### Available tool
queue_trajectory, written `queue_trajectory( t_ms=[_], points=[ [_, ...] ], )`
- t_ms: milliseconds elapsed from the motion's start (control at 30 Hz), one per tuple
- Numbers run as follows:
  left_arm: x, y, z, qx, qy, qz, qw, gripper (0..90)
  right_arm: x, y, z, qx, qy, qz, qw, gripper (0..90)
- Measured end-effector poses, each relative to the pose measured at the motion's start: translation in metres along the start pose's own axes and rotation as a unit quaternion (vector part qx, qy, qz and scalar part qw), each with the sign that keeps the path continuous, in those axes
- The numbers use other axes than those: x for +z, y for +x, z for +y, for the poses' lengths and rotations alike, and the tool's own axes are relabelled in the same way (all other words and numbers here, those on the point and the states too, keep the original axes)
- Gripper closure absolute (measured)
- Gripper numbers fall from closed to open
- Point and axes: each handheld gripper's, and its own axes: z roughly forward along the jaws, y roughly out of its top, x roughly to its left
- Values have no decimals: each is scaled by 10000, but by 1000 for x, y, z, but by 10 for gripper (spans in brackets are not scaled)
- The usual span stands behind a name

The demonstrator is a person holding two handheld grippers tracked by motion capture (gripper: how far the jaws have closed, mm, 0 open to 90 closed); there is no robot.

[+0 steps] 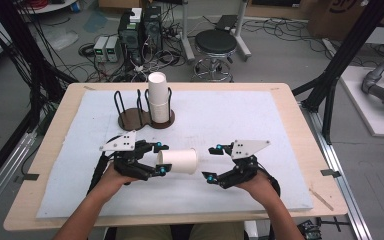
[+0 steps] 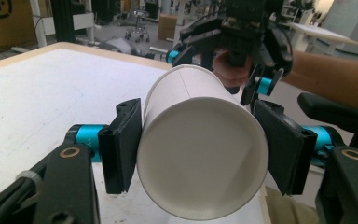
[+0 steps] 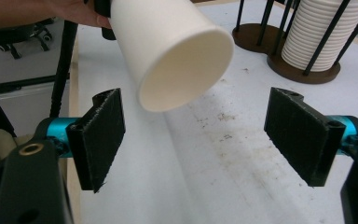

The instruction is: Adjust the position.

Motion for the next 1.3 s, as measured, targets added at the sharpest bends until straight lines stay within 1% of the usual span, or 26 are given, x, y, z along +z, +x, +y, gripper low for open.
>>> queue_trajectory(
  t_ms=[33,67,133,167,233,367,433,567,600,667,700,733,800,833,900,933,1033,1067,1133,1267,1300],
  points=[
    [0,0,0,18,-16,-9,10000,349,0,0,-1,31,-2,5,10000,207],
    [-1,0,0,31,-55,-68,10000,349,2,0,-3,79,11,69,9999,207],
    [0,-1,-1,43,-93,-135,9999,349,3,1,-5,95,22,100,9999,207],
    [0,-1,-1,43,-93,-135,9999,349,3,1,-5,95,22,100,9999,207],
    [0,-2,0,61,-133,-211,9997,349,7,2,-7,124,52,164,9998,207],
    [1,-4,0,69,-146,-256,9995,349,11,3,-6,114,54,311,9994,207],
    [1,-4,0,73,-195,-290,9994,349,12,4,-5,127,40,369,9992,207],
    [2,-6,1,82,-229,-349,9991,349,14,4,-4,107,27,404,9991,207],
    [2,-6,1,87,-230,-357,9991,349,15,4,-4,125,15,447,9989,205],
    [4,-8,2,69,-278,-443,9986,350,15,5,-3,132,-30,541,9984,199],
    [4,-8,2,69,-278,-443,9986,350,15,5,-3,131,-52,582,9982,199],
    [4,-8,2,86,-292,-486,9984,351,15,5,-2,132,-69,638,9979,194],
    [5,-9,2,75,-326,-549,9979,351,15,6,-2,136,-86,672,9976,191],
    [5,-9,2,39,-356,-612,9975,351,16,6,-1,131,-115,738,9971,191],
    [6,-9,2,24,-363,-622,9974,351,16,7,0,126,-136,734,9971,191],
    [7,-9,2,11,-372,-680,9970,351,16,7,1,131,-160,795,9966,191],
    [8,-9,2,28,-363,-724,9967,352,17,8,2,135,-155,847,9962,190],
    [8,-9,2,19,-360,-730,9967,352,18,8,2,96,-157,850,9962,183],
    [9,-9,1,-2,-378,-778,9963,352,20,9,3,131,-188,908,9956,181],
    [9,-9,0,-11,-386,-809,9960,352,20,10,4,70,-228,910,9956,183],
    [9,-9,-1,-16,-377,-811,9960,352,20,11,4,35,-270,946,9951,224]
  ],
)
